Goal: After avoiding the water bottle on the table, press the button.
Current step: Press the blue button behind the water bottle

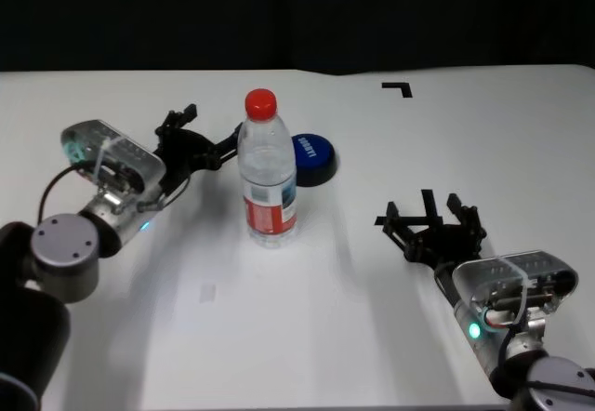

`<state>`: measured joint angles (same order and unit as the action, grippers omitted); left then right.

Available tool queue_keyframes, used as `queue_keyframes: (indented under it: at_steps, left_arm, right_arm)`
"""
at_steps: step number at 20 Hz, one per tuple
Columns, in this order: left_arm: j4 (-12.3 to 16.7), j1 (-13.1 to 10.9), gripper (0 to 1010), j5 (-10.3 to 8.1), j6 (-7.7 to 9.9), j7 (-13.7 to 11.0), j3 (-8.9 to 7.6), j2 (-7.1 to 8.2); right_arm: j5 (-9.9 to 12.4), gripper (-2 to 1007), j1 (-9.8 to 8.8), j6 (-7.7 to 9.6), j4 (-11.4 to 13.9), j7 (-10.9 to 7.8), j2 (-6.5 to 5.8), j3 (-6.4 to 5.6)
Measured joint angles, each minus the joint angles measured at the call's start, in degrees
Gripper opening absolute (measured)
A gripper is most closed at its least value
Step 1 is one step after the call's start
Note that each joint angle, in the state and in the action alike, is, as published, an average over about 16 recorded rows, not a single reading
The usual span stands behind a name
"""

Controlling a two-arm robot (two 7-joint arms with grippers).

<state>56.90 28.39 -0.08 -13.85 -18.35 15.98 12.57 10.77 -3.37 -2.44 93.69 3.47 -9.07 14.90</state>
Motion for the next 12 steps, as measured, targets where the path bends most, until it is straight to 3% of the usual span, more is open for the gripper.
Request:
queue_keyframes:
  at_steps: [12]
  left_arm:
    - [-2.59, 1.74, 1003, -0.11, -0.78, -0.44, 0.70, -0.83]
  right_arm:
    - [0.00, 1003, 0.00, 0.00, 0.00, 0.00, 0.00, 0.00]
